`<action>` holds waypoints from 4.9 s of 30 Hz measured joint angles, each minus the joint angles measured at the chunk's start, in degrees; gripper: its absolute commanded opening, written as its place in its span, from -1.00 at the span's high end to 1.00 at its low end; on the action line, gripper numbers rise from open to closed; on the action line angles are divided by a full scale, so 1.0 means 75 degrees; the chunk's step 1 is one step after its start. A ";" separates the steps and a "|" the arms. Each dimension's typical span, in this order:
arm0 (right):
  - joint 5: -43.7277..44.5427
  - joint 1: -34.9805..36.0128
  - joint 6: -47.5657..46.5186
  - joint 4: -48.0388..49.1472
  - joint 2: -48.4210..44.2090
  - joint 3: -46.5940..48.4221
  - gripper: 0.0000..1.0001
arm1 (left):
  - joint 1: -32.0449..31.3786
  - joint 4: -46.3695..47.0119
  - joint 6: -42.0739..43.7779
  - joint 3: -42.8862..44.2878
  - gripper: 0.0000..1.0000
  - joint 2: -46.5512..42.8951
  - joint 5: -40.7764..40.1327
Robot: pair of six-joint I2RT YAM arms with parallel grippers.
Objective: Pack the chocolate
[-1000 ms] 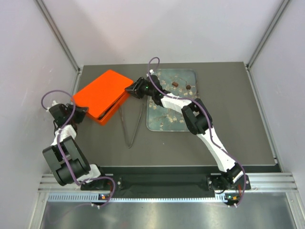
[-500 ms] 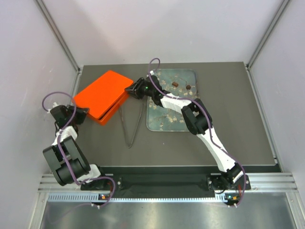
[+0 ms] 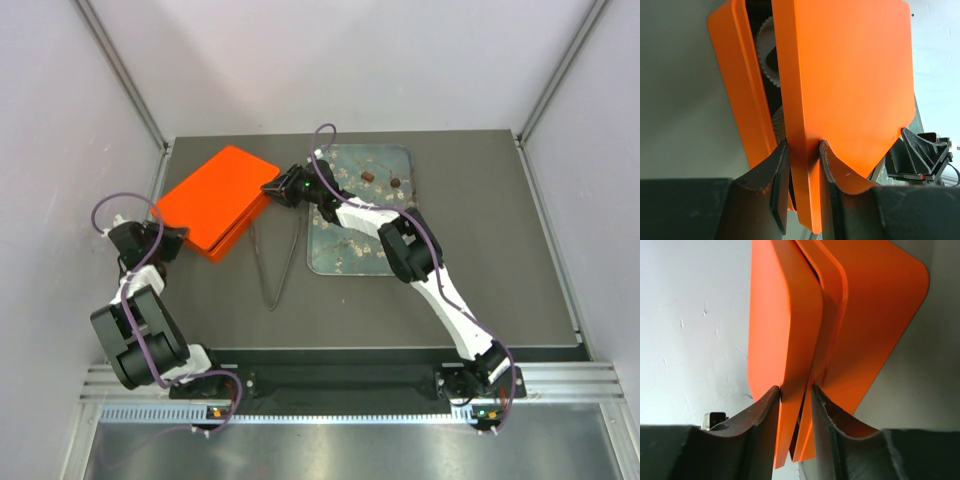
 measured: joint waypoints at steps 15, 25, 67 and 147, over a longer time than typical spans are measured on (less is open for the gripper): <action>0.0015 0.0000 -0.0067 -0.0015 0.0015 0.0044 0.57 | -0.0064 -0.0248 0.0090 0.0012 0.46 0.0020 -0.0219; 0.0015 0.0009 -0.0227 -0.0085 0.0035 0.0044 0.59 | -0.0090 -0.1239 0.0595 0.0245 0.09 0.0020 -0.1145; 0.0099 -0.0009 -0.0259 0.1029 0.0402 0.0137 0.41 | -0.0082 -0.1886 0.0367 0.0784 0.17 0.0233 -0.1049; 0.0134 -0.0111 -0.1495 0.0764 -0.0297 -0.0886 0.43 | -0.1180 -0.3051 0.1734 0.4523 0.17 0.2209 -0.1029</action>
